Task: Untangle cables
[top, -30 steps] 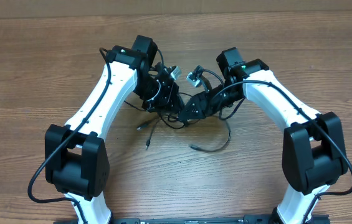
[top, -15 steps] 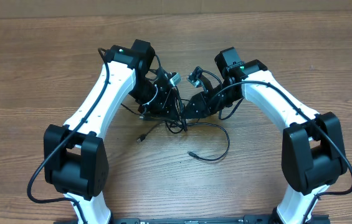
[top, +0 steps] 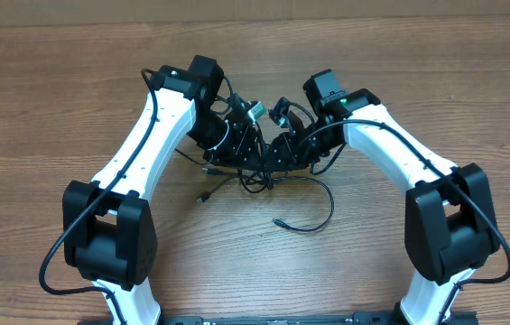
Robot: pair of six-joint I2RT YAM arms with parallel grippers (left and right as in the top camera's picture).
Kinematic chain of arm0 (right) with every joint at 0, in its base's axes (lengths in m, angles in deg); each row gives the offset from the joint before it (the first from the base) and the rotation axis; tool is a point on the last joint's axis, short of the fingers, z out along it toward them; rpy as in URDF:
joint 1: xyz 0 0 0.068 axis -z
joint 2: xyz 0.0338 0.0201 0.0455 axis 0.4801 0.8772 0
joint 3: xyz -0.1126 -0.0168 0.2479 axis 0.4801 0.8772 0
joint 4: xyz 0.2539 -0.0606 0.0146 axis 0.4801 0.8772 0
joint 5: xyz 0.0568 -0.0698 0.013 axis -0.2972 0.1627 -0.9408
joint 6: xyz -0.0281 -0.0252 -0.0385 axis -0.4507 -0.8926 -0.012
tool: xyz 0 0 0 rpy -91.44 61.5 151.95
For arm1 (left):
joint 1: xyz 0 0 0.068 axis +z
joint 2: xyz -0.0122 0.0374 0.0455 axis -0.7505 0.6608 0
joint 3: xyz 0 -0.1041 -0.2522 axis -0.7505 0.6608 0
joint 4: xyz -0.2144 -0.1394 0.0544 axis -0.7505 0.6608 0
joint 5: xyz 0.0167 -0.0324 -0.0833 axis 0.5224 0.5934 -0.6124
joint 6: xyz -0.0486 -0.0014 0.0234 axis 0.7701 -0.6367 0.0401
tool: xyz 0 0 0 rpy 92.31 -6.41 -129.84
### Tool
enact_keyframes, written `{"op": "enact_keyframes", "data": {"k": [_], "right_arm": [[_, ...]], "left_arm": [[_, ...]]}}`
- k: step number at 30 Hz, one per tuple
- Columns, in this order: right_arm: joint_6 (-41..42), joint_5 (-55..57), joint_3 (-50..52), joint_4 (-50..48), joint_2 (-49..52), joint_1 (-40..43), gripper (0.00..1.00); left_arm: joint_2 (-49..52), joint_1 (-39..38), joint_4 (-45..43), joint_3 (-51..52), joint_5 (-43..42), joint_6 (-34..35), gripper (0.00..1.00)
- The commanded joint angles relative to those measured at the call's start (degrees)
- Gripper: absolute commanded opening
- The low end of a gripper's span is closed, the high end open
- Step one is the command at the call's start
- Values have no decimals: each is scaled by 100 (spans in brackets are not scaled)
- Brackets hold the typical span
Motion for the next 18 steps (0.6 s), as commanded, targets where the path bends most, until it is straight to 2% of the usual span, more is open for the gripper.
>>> {"op": "enact_keyframes", "data": {"k": [1, 3, 6, 13, 18], "right_arm": [[1296, 1740, 13, -13, -87, -92, 7], [1987, 2721, 15, 11, -83, -94, 4], [2267, 3167, 15, 7, -83, -81, 4], [2280, 3399, 15, 74, -83, 68, 4], [2280, 3685, 15, 236, -83, 354, 6]], "left_arm": [[-179, 131, 94, -254, -509, -140, 4], [-337, 205, 273, -468, -490, -225, 4], [-610, 289, 396, -715, -463, -240, 4], [-1440, 669, 461, -1110, -461, -33, 4], [-2166, 1338, 461, -1429, -463, 208, 4]]}}
